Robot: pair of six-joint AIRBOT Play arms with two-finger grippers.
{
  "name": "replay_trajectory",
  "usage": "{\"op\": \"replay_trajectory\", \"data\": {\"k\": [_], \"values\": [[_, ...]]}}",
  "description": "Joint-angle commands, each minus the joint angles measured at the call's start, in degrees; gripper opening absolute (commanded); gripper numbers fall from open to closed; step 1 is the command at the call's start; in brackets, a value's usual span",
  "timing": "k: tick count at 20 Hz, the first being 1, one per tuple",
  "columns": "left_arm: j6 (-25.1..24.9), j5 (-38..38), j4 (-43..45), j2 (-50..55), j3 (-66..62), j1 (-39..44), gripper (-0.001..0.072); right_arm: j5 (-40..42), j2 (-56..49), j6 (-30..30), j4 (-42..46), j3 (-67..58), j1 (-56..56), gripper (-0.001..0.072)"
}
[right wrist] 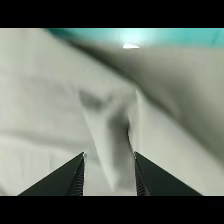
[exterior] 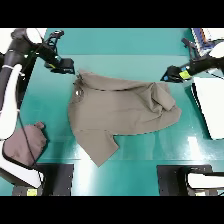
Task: Fold the shirts.
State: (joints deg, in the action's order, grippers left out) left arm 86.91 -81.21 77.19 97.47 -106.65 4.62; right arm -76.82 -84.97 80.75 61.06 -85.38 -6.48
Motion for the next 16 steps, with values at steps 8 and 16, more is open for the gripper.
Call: {"op": "replay_trajectory", "data": {"k": [8, 16], "values": [[4.3, 6.9, -3.1, -35.9, 57.7, -1.3, 0.0546, 1.8, 22.6, -5.3, -9.0, 25.5, 6.5, 0.0356], [3.6, 19.8, -18.0, -40.5, 77.0, 0.6, 0.0546, 1.8, 24.9, -5.3, -9.0, 26.1, 6.4, 0.0356]]}}
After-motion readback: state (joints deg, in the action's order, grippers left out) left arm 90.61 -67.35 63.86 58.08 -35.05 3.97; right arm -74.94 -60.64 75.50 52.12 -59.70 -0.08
